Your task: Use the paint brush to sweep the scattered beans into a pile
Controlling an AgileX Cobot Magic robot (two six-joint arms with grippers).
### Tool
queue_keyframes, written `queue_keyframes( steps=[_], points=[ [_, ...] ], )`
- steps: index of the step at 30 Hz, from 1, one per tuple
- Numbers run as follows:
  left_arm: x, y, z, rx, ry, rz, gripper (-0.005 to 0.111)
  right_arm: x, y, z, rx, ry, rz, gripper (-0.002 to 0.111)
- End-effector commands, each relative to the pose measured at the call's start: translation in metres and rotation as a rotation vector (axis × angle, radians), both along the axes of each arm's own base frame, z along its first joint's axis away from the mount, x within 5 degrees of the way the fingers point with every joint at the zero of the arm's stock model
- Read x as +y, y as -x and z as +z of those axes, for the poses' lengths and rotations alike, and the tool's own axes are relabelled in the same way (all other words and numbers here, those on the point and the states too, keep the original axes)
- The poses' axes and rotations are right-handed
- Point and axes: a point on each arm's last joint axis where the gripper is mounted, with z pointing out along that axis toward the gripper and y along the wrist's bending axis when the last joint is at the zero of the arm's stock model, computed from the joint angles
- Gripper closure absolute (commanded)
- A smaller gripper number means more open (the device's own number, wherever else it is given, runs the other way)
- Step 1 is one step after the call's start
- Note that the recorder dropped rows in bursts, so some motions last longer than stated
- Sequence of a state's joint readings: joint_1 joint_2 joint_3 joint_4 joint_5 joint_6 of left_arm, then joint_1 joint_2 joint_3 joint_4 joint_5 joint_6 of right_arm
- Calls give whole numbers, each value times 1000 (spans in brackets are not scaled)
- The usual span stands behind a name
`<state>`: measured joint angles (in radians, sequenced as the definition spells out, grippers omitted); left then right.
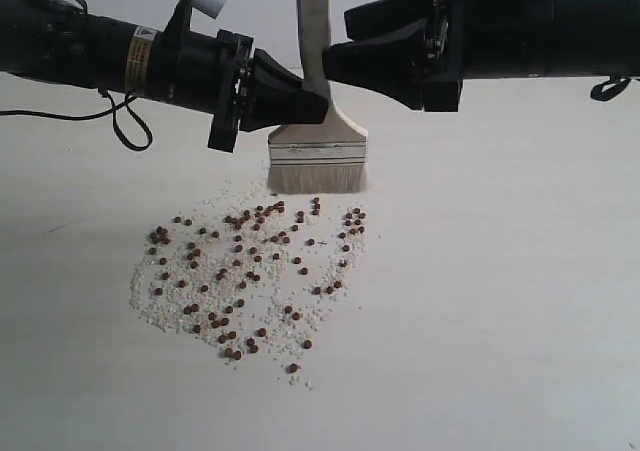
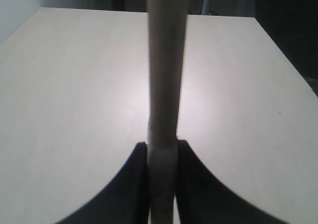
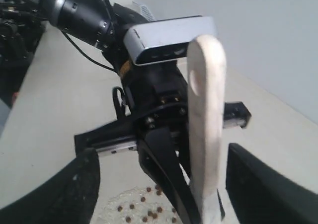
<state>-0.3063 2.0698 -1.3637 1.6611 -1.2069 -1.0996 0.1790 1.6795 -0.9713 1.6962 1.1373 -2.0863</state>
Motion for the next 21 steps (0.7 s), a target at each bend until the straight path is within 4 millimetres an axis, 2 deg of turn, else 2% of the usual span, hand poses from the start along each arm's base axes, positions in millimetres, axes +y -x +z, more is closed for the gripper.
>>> queue_keyframes(
  steps=[1,10,18,21],
  points=[
    [0,0,9,8,46,18,107,2,-5,5,-12,-83,37,42],
    [-7,1,13,21,85,29,107,3,-14,-8,20,-78,35,43],
    [-15,6,13,19,85,8,107,5,-23,-2,4,-86,34,46],
    [-15,6,13,20,85,5,107,5,-26,-10,28,-83,34,47]
  ],
)
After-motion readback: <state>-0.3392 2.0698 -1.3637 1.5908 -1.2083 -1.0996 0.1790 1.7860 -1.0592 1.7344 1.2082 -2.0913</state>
